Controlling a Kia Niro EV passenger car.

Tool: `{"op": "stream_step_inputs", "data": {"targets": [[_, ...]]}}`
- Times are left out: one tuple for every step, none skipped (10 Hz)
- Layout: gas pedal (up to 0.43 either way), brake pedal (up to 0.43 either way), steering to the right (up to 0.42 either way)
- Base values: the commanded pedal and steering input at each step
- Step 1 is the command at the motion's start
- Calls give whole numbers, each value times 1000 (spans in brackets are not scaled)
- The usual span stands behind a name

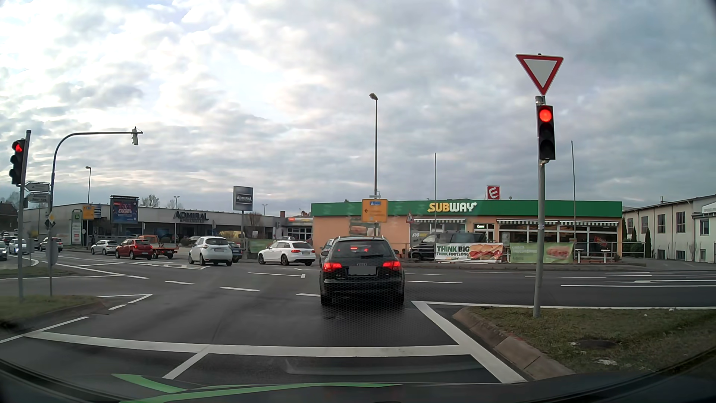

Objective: Follow the waypoints while adhering to traffic rules and regulations

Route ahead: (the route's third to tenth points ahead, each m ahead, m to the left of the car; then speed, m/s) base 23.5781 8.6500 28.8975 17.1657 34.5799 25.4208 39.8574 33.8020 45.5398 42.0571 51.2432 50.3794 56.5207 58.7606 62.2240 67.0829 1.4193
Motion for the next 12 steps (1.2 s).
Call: {"op": "stream_step_inputs", "data": {"targets": [[0,201,12],[0,201,12],[0,201,12],[0,207,12],[0,207,12],[0,207,12],[0,201,13],[0,201,16],[0,207,19],[0,207,20],[0,207,21],[0,207,22]]}}
